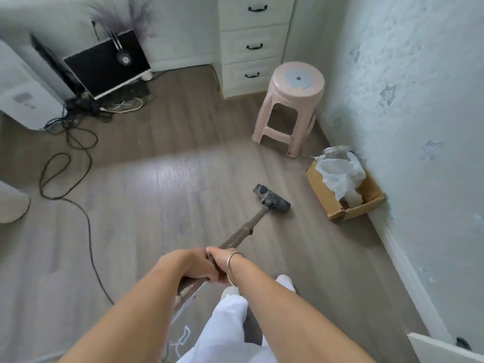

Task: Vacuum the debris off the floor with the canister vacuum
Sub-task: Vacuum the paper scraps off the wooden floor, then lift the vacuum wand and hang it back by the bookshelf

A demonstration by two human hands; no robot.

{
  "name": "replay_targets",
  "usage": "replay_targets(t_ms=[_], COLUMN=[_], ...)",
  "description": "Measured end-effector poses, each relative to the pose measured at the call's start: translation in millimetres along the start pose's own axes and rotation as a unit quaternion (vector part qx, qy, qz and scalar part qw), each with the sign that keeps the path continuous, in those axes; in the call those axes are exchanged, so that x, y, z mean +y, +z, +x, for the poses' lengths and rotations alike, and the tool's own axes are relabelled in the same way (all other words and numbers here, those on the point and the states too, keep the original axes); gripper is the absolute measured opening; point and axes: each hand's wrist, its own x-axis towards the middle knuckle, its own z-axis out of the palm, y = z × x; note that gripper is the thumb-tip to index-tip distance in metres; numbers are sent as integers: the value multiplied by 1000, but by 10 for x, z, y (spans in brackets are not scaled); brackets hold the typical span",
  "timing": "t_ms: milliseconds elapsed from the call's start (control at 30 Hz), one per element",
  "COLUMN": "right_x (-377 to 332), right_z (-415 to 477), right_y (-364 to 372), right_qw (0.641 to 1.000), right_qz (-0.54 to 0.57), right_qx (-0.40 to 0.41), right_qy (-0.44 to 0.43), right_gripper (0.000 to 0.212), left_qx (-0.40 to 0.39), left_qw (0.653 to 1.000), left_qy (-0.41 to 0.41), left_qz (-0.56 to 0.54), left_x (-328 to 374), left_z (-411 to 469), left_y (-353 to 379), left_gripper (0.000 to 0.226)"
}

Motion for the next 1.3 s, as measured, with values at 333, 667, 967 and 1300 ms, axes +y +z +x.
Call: replay_targets(t_ms=[333, 667, 967, 1300], right_x=[-320, 177, 1016, 1766], right_z=[-52, -76, -347, -1127], right_y=[-205, -306, 469, 899], right_qw=[972, 903, 882, 742], right_qz=[-223, -408, -414, -560], right_qx=[-71, -132, -226, -359], right_qy=[16, 33, 14, 83], right_gripper=[26, 27, 71, 33], left_qx=[51, 118, 214, 212], left_qw=[982, 925, 882, 843], left_qy=[-60, -151, -340, -436], left_qz=[-171, -327, -246, -232], left_x=[164, 282, -131, -697], left_z=[-182, -528, -1370, -2198], left_y=[166, 1052, 1537, 2313], left_gripper=[53, 36, 41, 40])
